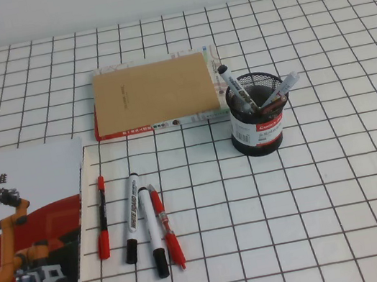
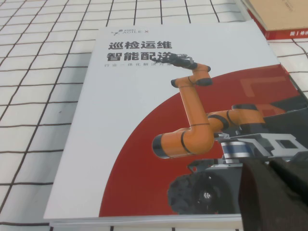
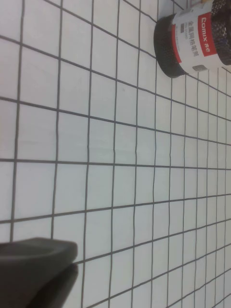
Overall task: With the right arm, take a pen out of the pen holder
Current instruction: 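Take a marker out of the pen holder and lay it on the table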
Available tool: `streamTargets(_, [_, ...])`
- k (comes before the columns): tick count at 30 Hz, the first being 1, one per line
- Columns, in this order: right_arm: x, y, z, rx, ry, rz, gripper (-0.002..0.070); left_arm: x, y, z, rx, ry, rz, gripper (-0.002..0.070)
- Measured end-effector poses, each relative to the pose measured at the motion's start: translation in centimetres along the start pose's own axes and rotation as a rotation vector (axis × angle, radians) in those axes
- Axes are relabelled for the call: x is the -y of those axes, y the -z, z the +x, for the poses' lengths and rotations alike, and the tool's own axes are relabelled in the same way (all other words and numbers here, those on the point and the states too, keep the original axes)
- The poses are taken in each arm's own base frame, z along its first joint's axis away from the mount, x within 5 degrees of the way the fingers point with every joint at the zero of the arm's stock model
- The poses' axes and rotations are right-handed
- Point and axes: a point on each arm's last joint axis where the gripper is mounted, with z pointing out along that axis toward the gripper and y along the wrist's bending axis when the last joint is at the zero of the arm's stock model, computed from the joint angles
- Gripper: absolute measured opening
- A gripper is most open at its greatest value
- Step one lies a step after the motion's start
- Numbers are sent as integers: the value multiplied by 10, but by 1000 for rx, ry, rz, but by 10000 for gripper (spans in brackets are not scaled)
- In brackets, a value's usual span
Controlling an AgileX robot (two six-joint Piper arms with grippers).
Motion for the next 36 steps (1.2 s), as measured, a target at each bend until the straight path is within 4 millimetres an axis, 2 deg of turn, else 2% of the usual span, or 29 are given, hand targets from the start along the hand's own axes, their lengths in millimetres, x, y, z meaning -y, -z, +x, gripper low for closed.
streamTargets(36, [-1,0,0,2,-36,-15,-17,0,0,0,0,0,0,-4])
